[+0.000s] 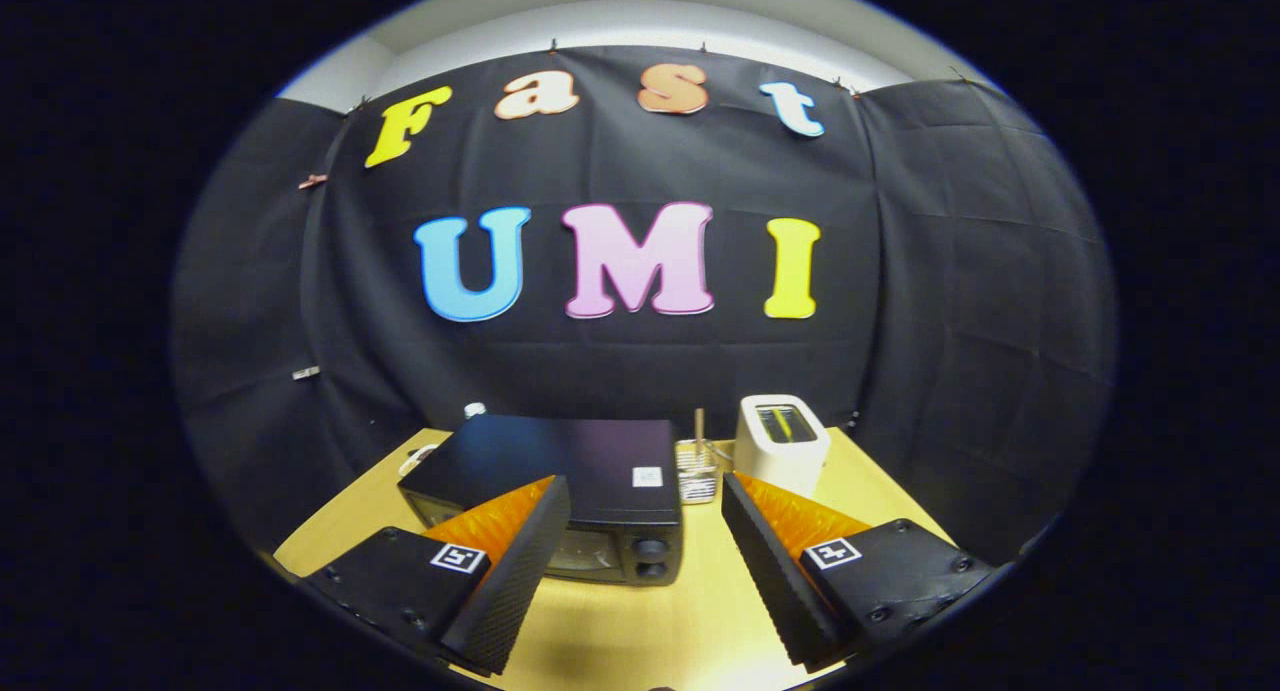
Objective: Open the toaster oven, put the food inside, and close the toaster oven door.
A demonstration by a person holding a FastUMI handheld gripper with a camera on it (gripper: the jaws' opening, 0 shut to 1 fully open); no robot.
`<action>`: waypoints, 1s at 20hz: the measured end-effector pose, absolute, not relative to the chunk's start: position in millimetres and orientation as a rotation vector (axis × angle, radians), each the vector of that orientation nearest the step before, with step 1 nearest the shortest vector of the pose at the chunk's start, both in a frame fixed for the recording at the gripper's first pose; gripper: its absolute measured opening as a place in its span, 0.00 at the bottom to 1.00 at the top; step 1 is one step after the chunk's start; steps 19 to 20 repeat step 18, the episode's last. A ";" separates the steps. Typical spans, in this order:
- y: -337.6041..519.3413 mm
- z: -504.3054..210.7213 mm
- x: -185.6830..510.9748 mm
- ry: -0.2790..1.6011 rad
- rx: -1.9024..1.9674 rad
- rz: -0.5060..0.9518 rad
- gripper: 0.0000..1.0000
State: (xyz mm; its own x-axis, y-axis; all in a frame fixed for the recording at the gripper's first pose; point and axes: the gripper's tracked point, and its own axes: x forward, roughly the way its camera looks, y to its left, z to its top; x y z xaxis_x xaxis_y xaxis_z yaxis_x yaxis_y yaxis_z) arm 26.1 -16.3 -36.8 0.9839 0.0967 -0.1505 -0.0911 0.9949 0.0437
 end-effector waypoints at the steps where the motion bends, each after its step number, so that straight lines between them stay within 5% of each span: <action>1: -35.8 -31.8 23.6 0.145 0.044 0.062 0.99; 11: -159.8 5.4 -31.6 0.035 0.077 -0.117 0.99; 20: -129.9 -0.3 -31.7 0.049 0.095 -0.060 0.98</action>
